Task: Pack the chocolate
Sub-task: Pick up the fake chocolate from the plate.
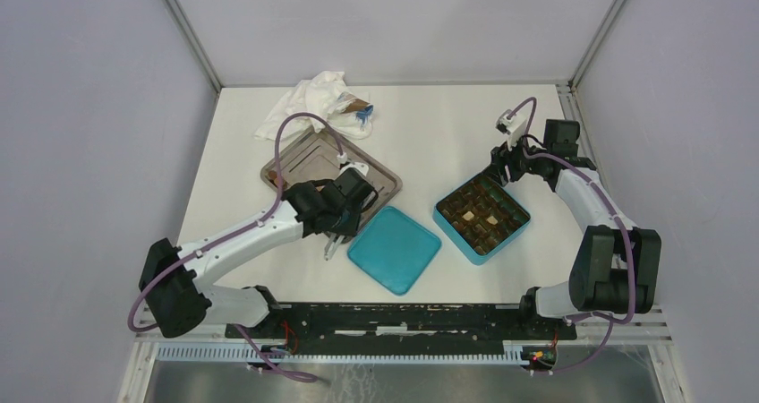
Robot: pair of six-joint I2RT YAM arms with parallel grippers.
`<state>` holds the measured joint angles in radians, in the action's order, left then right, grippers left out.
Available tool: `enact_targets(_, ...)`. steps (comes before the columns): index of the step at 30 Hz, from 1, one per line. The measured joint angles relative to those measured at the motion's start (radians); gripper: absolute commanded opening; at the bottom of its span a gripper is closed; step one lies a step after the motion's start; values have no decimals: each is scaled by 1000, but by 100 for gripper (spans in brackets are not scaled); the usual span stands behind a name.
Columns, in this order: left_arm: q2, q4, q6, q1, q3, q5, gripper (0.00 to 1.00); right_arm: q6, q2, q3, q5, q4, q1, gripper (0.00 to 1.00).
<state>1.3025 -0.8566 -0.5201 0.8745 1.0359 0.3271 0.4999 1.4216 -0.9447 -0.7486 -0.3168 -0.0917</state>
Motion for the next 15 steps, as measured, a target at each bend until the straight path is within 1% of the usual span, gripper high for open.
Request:
enact_targets(2, -23, 6, 0, 0, -3, -5, 2, 24, 0, 0, 31, -11, 0, 68)
enact_targets(7, -89, 43, 0, 1, -13, -53, 2, 93, 1, 0, 129, -41, 0, 67)
enact_targets(9, -106, 65, 0, 4, -13, -77, 2, 109, 10, 0, 155, -50, 2, 65)
enact_targets(15, -113, 111, 0, 24, -13, -127, 2, 138, 84, -7, 231, -81, 18, 54)
